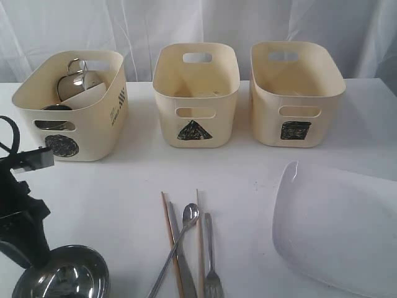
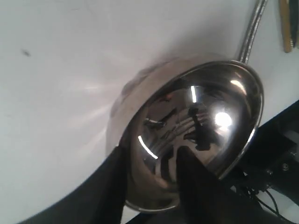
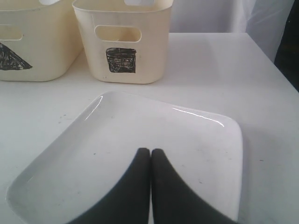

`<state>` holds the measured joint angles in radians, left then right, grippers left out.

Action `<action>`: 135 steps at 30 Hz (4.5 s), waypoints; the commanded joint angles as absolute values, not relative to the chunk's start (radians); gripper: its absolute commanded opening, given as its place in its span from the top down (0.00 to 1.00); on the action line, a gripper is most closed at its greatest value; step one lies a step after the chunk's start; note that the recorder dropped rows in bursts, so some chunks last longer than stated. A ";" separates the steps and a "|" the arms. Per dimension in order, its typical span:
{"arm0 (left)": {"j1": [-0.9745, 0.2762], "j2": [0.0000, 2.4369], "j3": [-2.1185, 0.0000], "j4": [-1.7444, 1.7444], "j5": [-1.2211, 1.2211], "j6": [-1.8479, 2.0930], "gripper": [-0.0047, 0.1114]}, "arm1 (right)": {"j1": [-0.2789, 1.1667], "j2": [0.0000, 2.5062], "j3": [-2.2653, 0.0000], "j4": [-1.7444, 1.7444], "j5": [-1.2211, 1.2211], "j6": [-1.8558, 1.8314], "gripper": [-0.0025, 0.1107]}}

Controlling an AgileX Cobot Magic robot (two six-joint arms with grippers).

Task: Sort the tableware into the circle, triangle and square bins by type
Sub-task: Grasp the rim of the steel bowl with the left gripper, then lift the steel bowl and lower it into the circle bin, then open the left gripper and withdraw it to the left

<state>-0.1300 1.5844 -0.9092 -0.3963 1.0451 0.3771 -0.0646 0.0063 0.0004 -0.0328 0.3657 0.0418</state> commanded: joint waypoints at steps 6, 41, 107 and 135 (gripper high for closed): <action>-0.131 1.574 -0.791 -0.518 0.800 0.565 0.56 | -0.070 0.000 0.000 -0.035 0.357 0.037 0.98; -0.129 1.514 -0.928 -0.266 0.746 0.556 0.32 | -0.070 0.000 0.000 -0.035 0.357 0.037 0.98; -0.129 1.662 -1.128 -0.076 -0.522 0.336 0.96 | -0.070 0.000 0.000 -0.035 0.357 0.037 0.98; -0.131 1.461 -1.187 -0.130 -0.053 0.284 0.56 | -0.070 0.000 0.000 -0.036 0.357 0.037 0.98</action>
<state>-0.1285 1.5374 -1.1819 -0.1037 -0.1996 0.2933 -0.0646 0.0063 0.0004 -0.0328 0.3657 0.0418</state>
